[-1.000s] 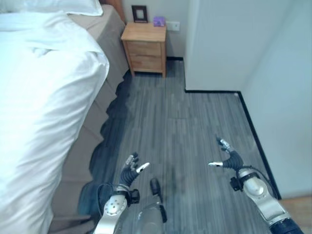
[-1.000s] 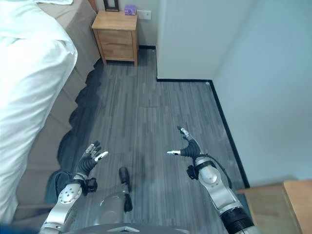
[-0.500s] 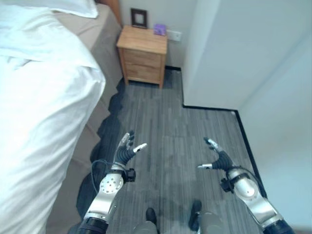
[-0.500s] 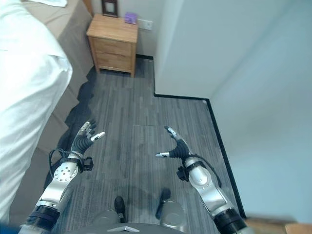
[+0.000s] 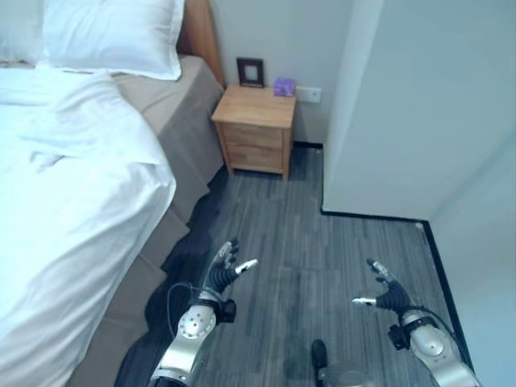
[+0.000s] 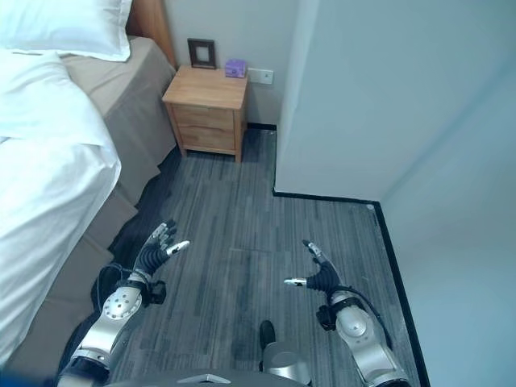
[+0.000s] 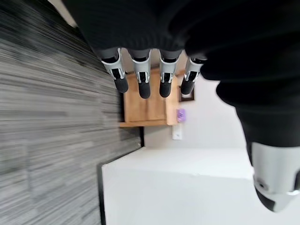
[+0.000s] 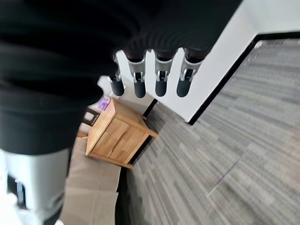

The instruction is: Making the bed.

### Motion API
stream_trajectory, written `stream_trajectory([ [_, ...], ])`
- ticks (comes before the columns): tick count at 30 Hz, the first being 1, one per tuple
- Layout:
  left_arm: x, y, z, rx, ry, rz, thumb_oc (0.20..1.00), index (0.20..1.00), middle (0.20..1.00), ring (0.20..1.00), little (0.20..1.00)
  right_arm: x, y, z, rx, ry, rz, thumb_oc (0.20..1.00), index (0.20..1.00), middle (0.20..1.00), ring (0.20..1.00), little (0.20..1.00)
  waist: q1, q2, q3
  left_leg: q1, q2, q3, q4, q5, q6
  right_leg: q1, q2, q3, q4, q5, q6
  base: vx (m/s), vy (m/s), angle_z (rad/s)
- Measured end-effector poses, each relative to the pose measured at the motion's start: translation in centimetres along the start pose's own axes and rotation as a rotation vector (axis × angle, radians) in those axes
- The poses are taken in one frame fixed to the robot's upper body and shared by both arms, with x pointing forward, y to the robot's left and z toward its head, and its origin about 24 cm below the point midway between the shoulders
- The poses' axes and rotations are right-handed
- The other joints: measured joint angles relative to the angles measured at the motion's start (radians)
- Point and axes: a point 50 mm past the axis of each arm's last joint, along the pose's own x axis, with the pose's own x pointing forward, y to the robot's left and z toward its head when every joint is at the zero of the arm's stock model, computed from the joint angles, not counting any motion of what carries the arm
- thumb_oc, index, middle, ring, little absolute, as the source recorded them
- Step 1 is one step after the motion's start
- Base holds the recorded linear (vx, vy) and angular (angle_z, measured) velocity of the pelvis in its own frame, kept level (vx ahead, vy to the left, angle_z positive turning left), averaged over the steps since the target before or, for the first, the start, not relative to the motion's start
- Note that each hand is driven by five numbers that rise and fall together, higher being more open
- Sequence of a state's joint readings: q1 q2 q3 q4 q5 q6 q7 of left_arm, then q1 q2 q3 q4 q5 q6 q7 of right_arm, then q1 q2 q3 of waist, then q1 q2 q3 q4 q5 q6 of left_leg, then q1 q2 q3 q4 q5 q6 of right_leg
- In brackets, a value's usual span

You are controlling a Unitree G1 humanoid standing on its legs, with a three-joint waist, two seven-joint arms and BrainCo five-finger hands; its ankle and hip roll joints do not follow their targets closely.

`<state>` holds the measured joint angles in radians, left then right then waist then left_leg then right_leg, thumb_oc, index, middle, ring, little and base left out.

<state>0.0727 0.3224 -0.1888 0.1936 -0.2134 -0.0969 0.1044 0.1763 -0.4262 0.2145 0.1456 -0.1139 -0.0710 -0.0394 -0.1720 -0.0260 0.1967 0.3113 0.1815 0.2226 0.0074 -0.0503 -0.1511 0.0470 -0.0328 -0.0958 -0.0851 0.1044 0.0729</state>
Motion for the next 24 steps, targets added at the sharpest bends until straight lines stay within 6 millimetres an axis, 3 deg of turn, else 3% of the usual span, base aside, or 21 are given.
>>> stream_trajectory([
  [1,0.0,0.2,0.0,0.002,0.002,0.005,1.000,1.000,1.000,1.000,1.000,0.1,0.1,0.0,0.003,0.002,0.008,1.000,1.000,1.000,1.000,1.000,-0.001,-0.001,0.003,-0.053,0.010,-0.021,0.102,-0.023,-0.032,0.007,0.000,0.007,-0.003,-0.013,-0.002,0.27,-0.335,-0.16],
  [2,-0.1,0.3,-0.1,0.002,0.005,0.009,1.000,1.000,1.000,1.000,1.000,0.1,0.2,-0.1,0.004,0.003,0.013,1.000,1.000,1.000,1.000,1.000,0.003,-0.024,-0.005,-0.092,0.016,-0.031,0.198,-0.028,-0.041,0.016,-0.006,0.030,-0.012,-0.007,-0.006,0.26,-0.331,-0.14],
  [4,0.0,0.4,0.1,-0.002,-0.004,0.018,1.000,1.000,1.000,1.000,1.000,0.5,-0.1,0.4,-0.001,-0.017,0.005,1.000,1.000,1.000,1.000,1.000,0.037,-0.009,-0.004,-0.199,0.042,-0.086,0.419,-0.025,-0.046,0.004,0.015,0.021,0.019,-0.033,-0.041,0.29,-0.260,-0.19],
  [5,0.3,0.3,0.5,-0.012,-0.024,0.021,1.000,1.000,1.000,1.000,1.000,0.9,-0.3,0.9,-0.007,-0.034,0.001,1.000,1.000,1.000,1.000,1.000,0.068,-0.009,0.017,-0.344,0.055,-0.157,0.658,0.083,-0.038,-0.002,0.030,0.029,0.056,-0.054,-0.073,0.33,-0.100,-0.24],
  [6,0.3,0.2,0.5,-0.012,-0.026,0.018,1.000,1.000,1.000,1.000,1.000,1.0,-0.1,1.1,-0.003,-0.043,0.004,1.000,1.000,1.000,1.000,1.000,0.085,-0.037,0.023,-0.386,0.047,-0.154,0.718,0.089,-0.037,0.006,0.009,0.048,0.044,-0.055,-0.079,0.36,0.014,-0.14],
  [7,0.2,0.1,0.4,-0.017,-0.022,0.009,1.000,1.000,1.000,1.000,1.000,1.3,0.0,1.5,-0.003,-0.057,0.005,1.000,1.000,1.000,1.000,1.000,0.095,-0.045,0.028,-0.425,0.022,-0.138,0.723,0.026,-0.027,0.022,-0.002,0.052,0.027,-0.055,-0.080,0.38,0.086,-0.02],
  [8,0.2,-0.2,0.4,-0.028,-0.021,0.005,1.000,1.000,1.000,1.000,1.000,1.5,0.0,1.8,-0.008,-0.068,0.004,1.000,1.000,1.000,1.000,1.000,0.099,-0.064,0.037,-0.454,-0.015,-0.111,0.663,-0.022,0.002,0.025,-0.018,0.055,0.015,-0.056,-0.080,0.39,0.096,0.01],
  [9,-0.2,-0.6,-0.2,-0.048,-0.007,0.007,1.000,1.000,1.000,1.000,1.000,2.2,-0.2,2.6,-0.027,-0.098,0.012,1.000,1.000,1.000,1.000,1.000,0.124,-0.073,0.048,-0.454,-0.090,-0.069,0.350,-0.030,0.038,0.029,-0.037,0.060,-0.011,-0.058,-0.077,0.40,0.094,-0.13],
  [10,-0.5,-0.8,-0.5,-0.060,0.007,0.009,1.000,1.000,1.000,1.000,1.000,2.6,-0.2,3.2,-0.043,-0.116,0.020,1.000,1.000,1.000,1.000,1.000,0.134,-0.046,0.051,-0.441,-0.113,-0.067,0.131,-0.008,0.062,0.033,-0.027,0.057,-0.020,-0.062,-0.072,0.42,0.047,-0.14],
  [11,-0.5,-1.0,-0.7,-0.064,0.014,0.007,1.000,1.000,1.000,1.000,1.000,2.9,-0.3,3.3,-0.054,-0.120,0.022,1.000,1.000,1.000,1.000,1.000,0.129,-0.028,0.060,-0.434,-0.122,-0.065,0.019,0.008,0.078,0.043,-0.012,0.047,-0.020,-0.055,-0.083,0.43,0.036,0.09],
  [13,-0.5,-1.0,-1.6,-0.074,0.049,0.017,1.000,1.000,1.000,1.000,1.000,3.0,-0.2,3.1,-0.059,-0.110,0.027,1.000,1.000,1.000,1.000,1.000,0.148,0.009,0.069,-0.454,-0.099,-0.042,-0.111,0.047,0.068,0.088,0.033,0.008,-0.021,-0.073,-0.094,0.34,0.030,0.36],
  [15,-0.9,-0.8,-2.6,-0.072,0.094,0.033,1.000,1.000,1.000,1.000,1.000,2.5,0.6,2.3,-0.067,-0.083,0.055,1.000,1.000,1.000,1.000,1.000,0.157,0.027,0.067,-0.507,-0.077,0.038,-0.102,0.055,0.067,0.145,0.066,-0.033,-0.020,-0.111,-0.121,0.46,0.091,0.39],
  [19,-1.4,0.5,-3.0,-0.069,0.109,0.080,1.000,1.000,1.000,1.000,1.000,2.1,0.8,2.7,-0.068,-0.104,0.061,1.000,1.000,1.000,1.000,1.000,0.173,0.006,0.033,-0.508,-0.063,0.176,-0.031,0.091,0.117,0.205,0.061,-0.014,-0.014,-0.183,-0.095,0.61,0.170,-0.06],
  [20,-1.7,1.2,-2.7,-0.050,0.096,0.082,1.000,1.000,1.000,1.000,1.000,1.8,1.1,3.1,-0.055,-0.123,0.065,1.000,1.000,1.000,1.000,1.000,0.177,-0.026,0.014,-0.453,-0.083,0.205,-0.030,0.114,0.132,0.245,0.031,-0.015,-0.013,-0.233,-0.065,0.61,0.185,-0.15],
  [21,-1.8,1.4,-2.9,-0.043,0.105,0.088,1.000,1.000,1.000,1.000,1.000,1.3,1.6,3.1,-0.057,-0.128,0.086,1.000,1.000,1.000,1.000,1.000,0.174,-0.054,0.007,-0.432,-0.089,0.243,-0.014,0.100,0.131,0.261,0.009,-0.013,0.019,-0.256,-0.047,0.22,0.086,-0.02],
  [23,-1.9,1.9,-3.0,-0.021,0.116,0.087,1.000,1.000,1.000,1.000,1.000,1.1,2.5,3.2,-0.047,-0.134,0.119,1.000,1.000,1.000,1.000,1.000,0.168,-0.091,-0.013,-0.392,-0.119,0.264,-0.013,0.108,0.144,0.234,-0.025,-0.020,0.168,-0.310,0.012,0.33,0.144,0.11],
  [24,-1.7,2.0,-2.8,-0.005,0.115,0.077,1.000,1.000,1.000,1.000,1.000,1.5,3.3,3.4,-0.039,-0.134,0.143,1.000,1.000,1.000,1.000,1.000,0.167,-0.089,-0.015,-0.355,-0.116,0.278,-0.033,0.106,0.155,0.127,-0.044,-0.048,0.437,-0.316,0.055,0.36,0.158,0.12],
])
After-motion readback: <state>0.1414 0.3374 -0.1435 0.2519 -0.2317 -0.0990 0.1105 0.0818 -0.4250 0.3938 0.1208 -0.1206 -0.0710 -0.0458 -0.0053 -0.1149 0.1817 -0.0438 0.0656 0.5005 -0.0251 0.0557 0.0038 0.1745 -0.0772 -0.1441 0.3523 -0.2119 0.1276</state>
